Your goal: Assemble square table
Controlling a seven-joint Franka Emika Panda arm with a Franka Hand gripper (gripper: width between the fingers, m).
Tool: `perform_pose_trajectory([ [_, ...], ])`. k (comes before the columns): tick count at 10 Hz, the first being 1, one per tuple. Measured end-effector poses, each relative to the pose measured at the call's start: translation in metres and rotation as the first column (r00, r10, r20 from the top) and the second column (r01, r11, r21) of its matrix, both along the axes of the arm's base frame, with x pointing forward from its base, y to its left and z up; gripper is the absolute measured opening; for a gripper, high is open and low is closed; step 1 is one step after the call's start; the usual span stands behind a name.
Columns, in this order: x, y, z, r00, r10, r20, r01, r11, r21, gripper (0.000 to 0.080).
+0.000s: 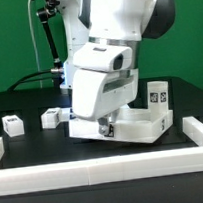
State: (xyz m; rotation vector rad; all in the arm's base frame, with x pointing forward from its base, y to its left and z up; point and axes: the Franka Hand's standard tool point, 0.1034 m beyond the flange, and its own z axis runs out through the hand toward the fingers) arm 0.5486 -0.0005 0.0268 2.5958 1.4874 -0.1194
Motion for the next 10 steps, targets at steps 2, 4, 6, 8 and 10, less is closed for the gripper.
perform_pose_trajectory([
  [2, 0.018, 0.012, -0.001, 0.999, 0.040, -0.003, -0.040, 0.999, -0.004, 0.0060],
  [4, 0.015, 0.007, -0.003, 0.999, 0.038, -0.007, -0.038, 0.999, -0.008, 0.0060],
  [6, 0.015, 0.005, -0.003, 0.998, 0.061, -0.012, -0.061, 0.998, -0.013, 0.0060],
  [8, 0.019, 0.008, -0.004, 0.974, 0.223, -0.038, -0.224, 0.974, -0.029, 0.0060],
  [10, 0.033, 0.015, -0.007, 0.927, 0.369, -0.065, -0.372, 0.928, -0.039, 0.0060],
])
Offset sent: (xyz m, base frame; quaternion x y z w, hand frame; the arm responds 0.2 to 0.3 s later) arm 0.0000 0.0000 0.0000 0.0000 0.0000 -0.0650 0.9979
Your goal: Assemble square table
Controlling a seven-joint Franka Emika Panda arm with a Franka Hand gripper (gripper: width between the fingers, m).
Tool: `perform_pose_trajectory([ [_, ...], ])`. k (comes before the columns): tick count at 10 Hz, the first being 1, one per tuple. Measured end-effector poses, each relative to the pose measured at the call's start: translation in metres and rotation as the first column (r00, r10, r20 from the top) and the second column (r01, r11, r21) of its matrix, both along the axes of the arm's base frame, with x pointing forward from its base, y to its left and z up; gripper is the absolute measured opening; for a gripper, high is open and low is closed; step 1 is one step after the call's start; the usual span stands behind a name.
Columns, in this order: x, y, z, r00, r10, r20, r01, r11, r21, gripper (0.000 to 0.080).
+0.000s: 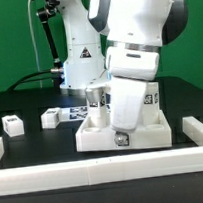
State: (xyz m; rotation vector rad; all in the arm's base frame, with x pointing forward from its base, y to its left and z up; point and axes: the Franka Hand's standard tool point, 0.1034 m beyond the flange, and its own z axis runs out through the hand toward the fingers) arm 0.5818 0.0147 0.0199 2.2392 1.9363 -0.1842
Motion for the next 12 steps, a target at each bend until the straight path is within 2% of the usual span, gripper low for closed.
perform_pose_trajectory([
  [2, 0.014, 0.015, -0.001, 0.999, 0.049, -0.007, -0.049, 0.999, -0.012, 0.0060],
  [6, 0.012, 0.010, -0.003, 1.000, 0.029, -0.007, -0.029, 1.000, -0.012, 0.0060],
  [8, 0.021, 0.022, -0.005, 0.999, 0.041, -0.014, -0.041, 0.999, -0.011, 0.0060],
  [12, 0.043, 0.041, 0.000, 0.998, 0.061, -0.020, -0.061, 0.998, -0.020, 0.0060],
])
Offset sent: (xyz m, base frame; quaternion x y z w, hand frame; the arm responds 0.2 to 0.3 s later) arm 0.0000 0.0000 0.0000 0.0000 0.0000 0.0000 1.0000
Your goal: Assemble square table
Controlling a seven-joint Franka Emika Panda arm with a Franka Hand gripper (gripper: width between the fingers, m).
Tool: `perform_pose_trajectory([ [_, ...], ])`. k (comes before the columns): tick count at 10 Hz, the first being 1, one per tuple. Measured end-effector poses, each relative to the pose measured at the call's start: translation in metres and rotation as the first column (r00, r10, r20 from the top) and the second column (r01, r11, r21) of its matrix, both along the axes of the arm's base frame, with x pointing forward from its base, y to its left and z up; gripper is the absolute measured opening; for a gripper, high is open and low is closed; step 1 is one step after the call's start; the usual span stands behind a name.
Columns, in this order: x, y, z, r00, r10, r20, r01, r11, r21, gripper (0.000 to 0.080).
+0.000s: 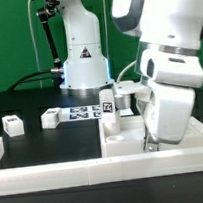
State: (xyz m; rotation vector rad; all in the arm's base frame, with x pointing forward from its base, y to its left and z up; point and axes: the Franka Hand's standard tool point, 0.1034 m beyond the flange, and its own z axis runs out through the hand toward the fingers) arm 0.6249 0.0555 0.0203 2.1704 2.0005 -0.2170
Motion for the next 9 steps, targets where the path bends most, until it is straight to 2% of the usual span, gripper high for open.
perform_pose_trajectory([
  [2, 0.008, 0.004, -0.001, 1.000, 0.001, -0.020, -0.002, 1.000, -0.024, 0.0061],
  [4, 0.002, -0.001, -0.004, 0.999, -0.009, -0.042, 0.007, 1.000, -0.031, 0.0061],
  [6, -0.011, -0.002, -0.005, 0.995, -0.020, -0.093, 0.016, 0.999, -0.044, 0.0434],
  [7, -0.017, -0.001, -0.003, 0.993, -0.028, -0.116, 0.022, 0.998, -0.052, 0.0564],
  [8, -0.019, -0.002, -0.002, 0.992, -0.024, -0.125, 0.016, 0.998, -0.061, 0.0564],
  [9, -0.021, -0.010, 0.003, 0.992, -0.017, -0.126, 0.008, 0.998, -0.070, 0.0634],
])
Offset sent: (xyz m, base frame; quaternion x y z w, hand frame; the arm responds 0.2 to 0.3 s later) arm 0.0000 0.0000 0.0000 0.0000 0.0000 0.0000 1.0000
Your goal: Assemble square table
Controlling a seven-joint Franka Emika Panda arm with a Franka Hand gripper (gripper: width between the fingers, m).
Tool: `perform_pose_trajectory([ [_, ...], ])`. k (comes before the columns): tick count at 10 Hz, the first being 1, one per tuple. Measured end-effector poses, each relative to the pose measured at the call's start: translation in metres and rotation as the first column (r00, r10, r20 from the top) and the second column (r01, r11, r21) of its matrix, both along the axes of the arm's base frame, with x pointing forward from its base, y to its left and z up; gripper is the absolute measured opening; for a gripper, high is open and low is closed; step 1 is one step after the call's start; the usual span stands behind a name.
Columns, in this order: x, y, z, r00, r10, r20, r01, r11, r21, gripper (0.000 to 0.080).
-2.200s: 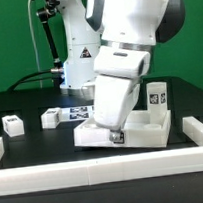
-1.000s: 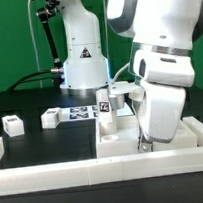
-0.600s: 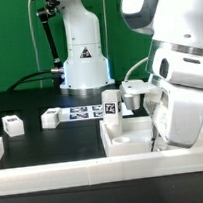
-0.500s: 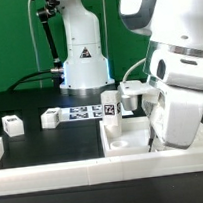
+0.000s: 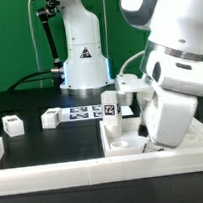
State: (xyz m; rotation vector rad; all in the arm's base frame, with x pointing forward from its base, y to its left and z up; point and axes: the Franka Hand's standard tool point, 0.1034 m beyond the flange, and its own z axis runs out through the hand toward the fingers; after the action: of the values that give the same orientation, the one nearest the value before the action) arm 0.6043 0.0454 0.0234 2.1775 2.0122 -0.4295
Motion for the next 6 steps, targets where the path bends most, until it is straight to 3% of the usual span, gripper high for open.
perform_pose_trajectory([
  [2, -0.003, -0.022, 0.025, 1.000, 0.014, 0.014, -0.013, 1.000, -0.021, 0.0645],
  [4, -0.008, -0.039, 0.057, 0.998, 0.005, 0.062, -0.005, 1.000, -0.002, 0.0648],
  [6, -0.028, -0.064, 0.073, 0.994, -0.042, 0.102, 0.040, 0.999, 0.024, 0.0648],
])
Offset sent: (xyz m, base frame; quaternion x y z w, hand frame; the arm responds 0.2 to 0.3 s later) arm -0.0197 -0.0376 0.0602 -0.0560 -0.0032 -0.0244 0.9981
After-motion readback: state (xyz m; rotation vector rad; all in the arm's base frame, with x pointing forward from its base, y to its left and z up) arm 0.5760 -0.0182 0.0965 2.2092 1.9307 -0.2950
